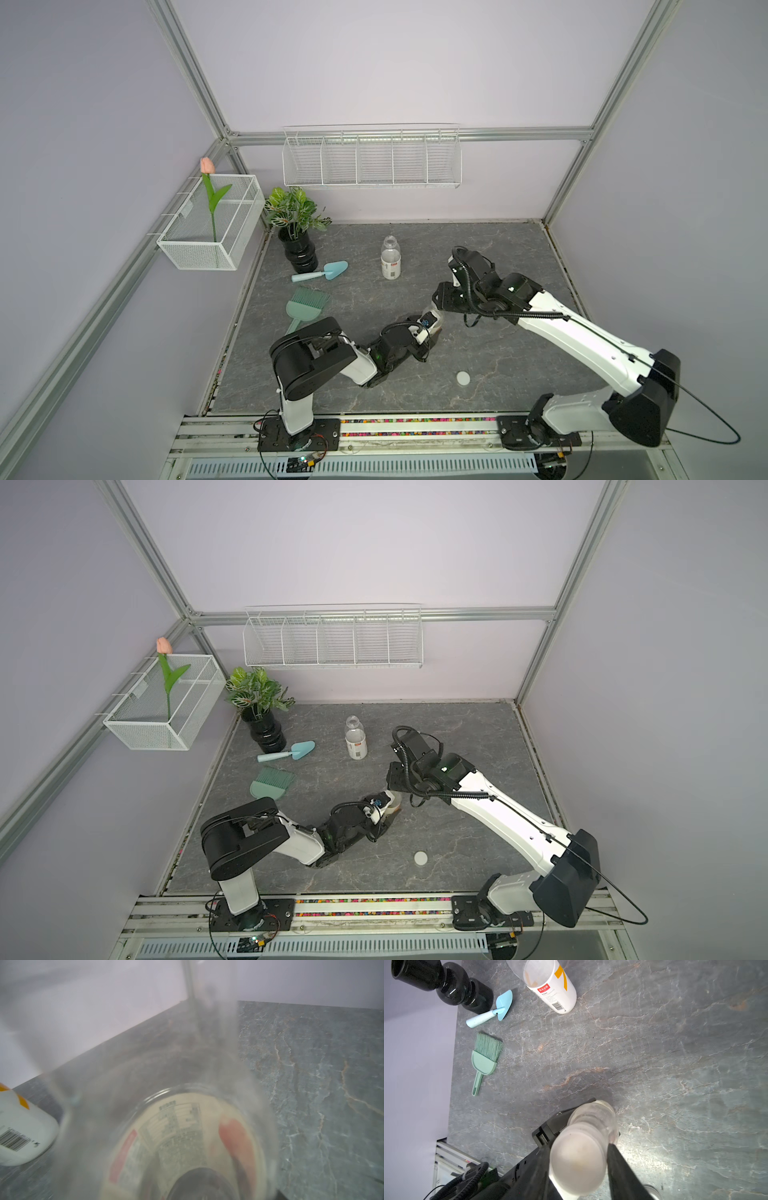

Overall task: Screw on the bottle caps
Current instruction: Screw the bottle cap onto the plastic bottle.

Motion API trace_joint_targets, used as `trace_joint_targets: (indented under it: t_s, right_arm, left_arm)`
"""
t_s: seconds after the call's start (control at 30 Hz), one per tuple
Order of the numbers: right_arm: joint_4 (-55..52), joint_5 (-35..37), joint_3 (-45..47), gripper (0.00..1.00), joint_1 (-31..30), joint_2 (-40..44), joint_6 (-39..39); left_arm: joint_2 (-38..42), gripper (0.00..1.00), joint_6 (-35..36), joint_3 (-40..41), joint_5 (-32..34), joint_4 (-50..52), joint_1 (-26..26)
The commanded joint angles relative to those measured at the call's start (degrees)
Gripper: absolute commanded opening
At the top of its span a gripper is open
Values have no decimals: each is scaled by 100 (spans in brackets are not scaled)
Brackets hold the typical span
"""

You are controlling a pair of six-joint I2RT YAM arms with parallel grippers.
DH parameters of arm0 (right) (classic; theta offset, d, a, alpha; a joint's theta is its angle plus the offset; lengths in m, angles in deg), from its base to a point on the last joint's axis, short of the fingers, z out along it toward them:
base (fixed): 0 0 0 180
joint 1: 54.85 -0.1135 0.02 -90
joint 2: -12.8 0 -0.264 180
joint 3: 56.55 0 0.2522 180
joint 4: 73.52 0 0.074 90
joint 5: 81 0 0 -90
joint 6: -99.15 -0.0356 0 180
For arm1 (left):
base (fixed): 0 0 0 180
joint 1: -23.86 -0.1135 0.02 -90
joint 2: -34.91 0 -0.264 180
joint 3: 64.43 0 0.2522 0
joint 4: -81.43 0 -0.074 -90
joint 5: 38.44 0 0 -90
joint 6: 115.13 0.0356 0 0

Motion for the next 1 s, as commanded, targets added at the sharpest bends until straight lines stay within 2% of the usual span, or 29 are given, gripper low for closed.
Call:
trace_joint_targets:
  t_s: [0.0, 0.07, 0.17, 0.2, 0.37, 0.5, 0.73, 0.97]
  right_arm:
    - [-236, -1074, 142, 62, -22, 243, -3]
    - [-596, -933, -4, 69, 5, 502, 1073]
    - [-1166, -190, -177, 70, 6, 836, 2631]
    - [-1169, -173, -93, 70, 8, 981, 3116]
    - [-588, -522, 461, 69, -9, 1698, 4656]
    - [-310, -823, 751, 70, -5, 1906, 5739]
    - [-323, -671, 881, 72, 51, 1713, 6665]
    - [45, -889, 963, 68, 159, 1418, 6570]
  left_arm:
    - [84, 60, 521, 22, 336, 207, 66]
    - [169, 60, 595, 75, 238, 199, 67]
    - [261, 61, 719, 147, -25, 189, 67]
    - [285, 61, 757, 166, -101, 189, 67]
    - [326, 61, 902, 233, -402, 148, 67]
    - [383, 61, 972, 317, -662, 33, 67]
    - [479, 61, 1025, 361, -892, 35, 67]
    - [520, 61, 1072, 422, -985, -38, 75]
